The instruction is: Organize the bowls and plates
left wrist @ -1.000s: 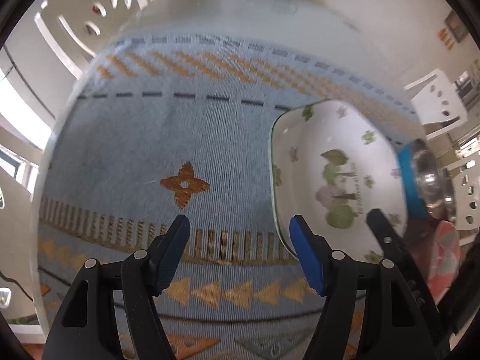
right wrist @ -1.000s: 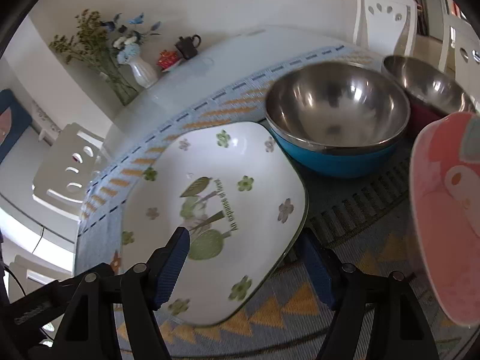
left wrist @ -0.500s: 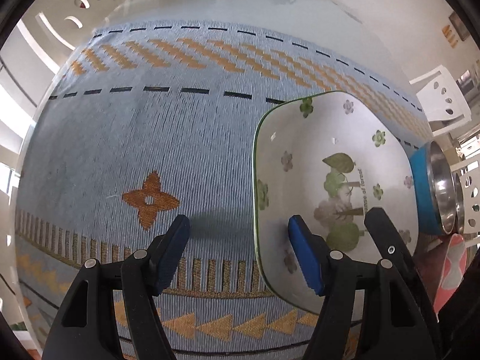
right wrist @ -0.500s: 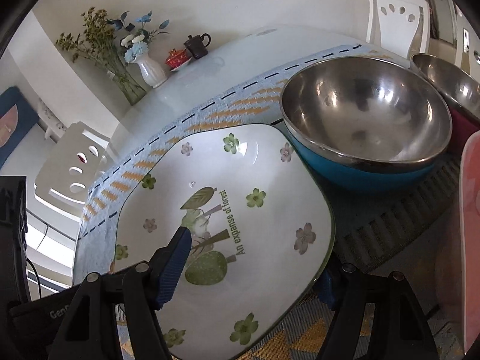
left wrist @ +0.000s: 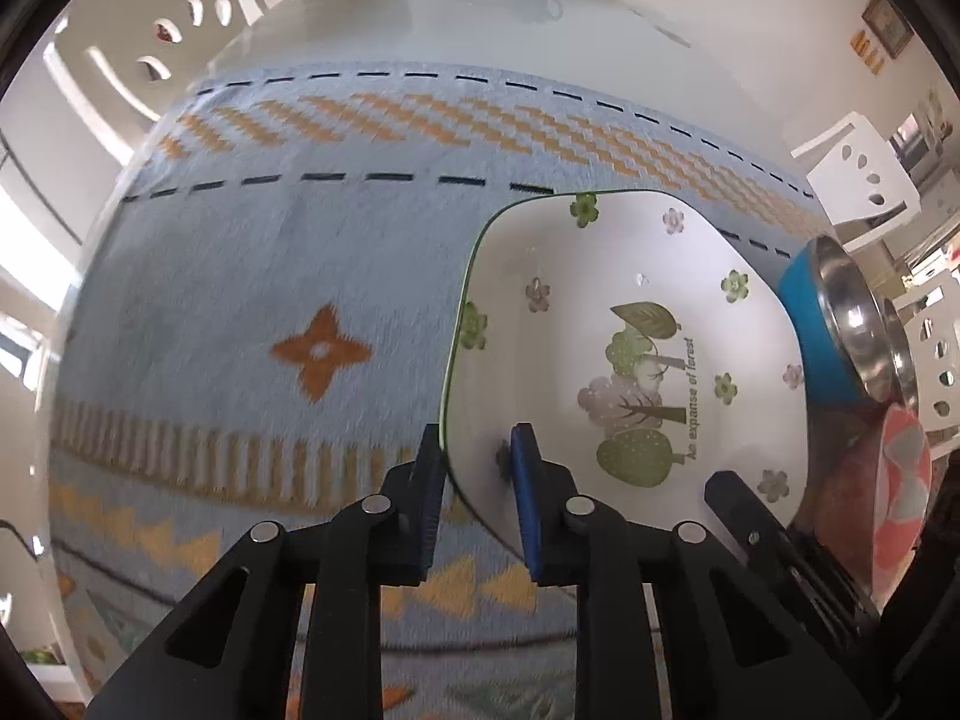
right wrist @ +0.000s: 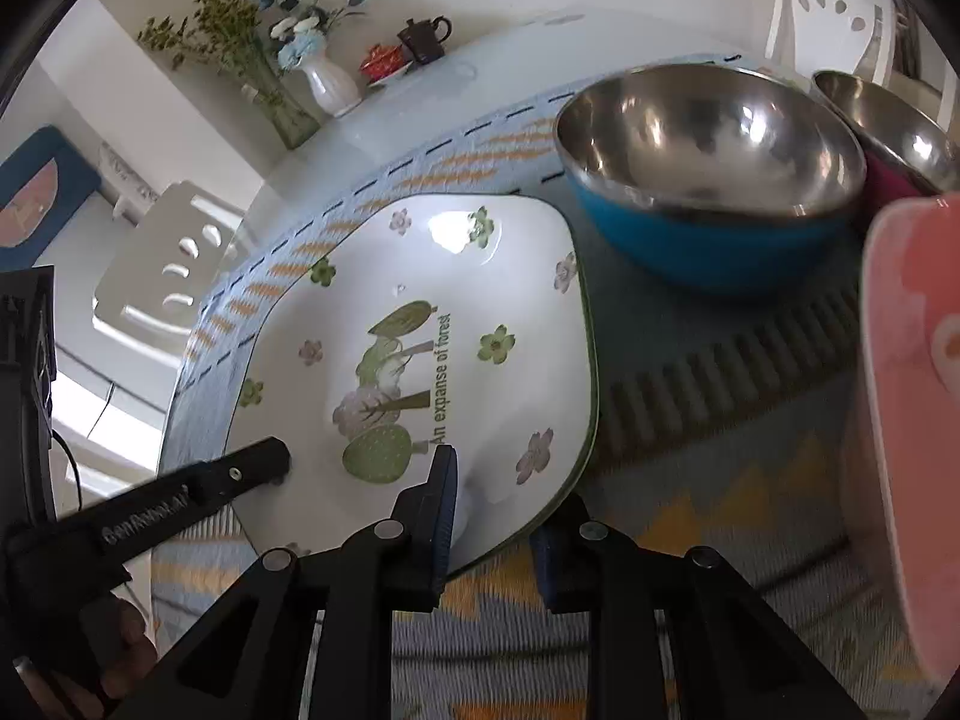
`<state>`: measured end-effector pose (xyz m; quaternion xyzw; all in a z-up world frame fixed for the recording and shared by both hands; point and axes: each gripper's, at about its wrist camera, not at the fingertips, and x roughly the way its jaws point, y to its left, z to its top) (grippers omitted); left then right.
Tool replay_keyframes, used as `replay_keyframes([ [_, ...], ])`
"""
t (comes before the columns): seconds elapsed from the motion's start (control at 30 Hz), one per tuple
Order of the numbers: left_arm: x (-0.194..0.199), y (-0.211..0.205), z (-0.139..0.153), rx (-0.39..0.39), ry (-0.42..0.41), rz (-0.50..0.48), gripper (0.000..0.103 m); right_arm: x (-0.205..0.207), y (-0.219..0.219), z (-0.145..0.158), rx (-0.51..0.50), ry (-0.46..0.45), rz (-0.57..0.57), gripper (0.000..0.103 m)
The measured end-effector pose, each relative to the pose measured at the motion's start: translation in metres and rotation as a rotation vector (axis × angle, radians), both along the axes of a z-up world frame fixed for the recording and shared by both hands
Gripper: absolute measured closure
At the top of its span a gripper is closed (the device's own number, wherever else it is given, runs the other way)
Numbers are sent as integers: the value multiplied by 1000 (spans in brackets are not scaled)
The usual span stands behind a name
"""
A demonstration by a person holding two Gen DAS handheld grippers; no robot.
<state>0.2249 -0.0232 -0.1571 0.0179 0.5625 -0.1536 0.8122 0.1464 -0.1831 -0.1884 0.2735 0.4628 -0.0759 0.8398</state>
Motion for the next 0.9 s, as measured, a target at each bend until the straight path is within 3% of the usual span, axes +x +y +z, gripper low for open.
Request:
replay_keyframes([
  [0.13,-24,6,8,50,-57,-24,85,-10,10,0,16,11,24,81],
  [0.23,-34,13,9,48,-54,-10,86,-14,20,1,31,21,47,80],
  [0.37,-41,23,11,46,-51,25,84,-18,35,6,-26,5,95,80],
  [0.43,-37,26,16,25,-59,28,66,-17,35,6,-34,14,93,78],
  [0.5,-32,29,18,24,-54,19,66,-9,30,5,-44,37,66,72],
  [0.67,-13,22,6,21,-17,-12,61,-3,21,4,-76,66,48,71],
  [0.7,-8,20,2,18,-4,-15,61,-1,19,3,-78,68,51,69],
  [0.77,-1,15,-3,16,11,-19,61,1,16,5,-83,61,53,53],
  [0.8,2,12,-6,16,14,-22,62,4,14,6,-89,51,49,40],
  [0.83,4,10,-8,14,16,-25,61,5,12,8,-95,44,46,35],
  [0.9,9,5,-11,4,24,-32,61,11,8,11,-106,22,43,35],
])
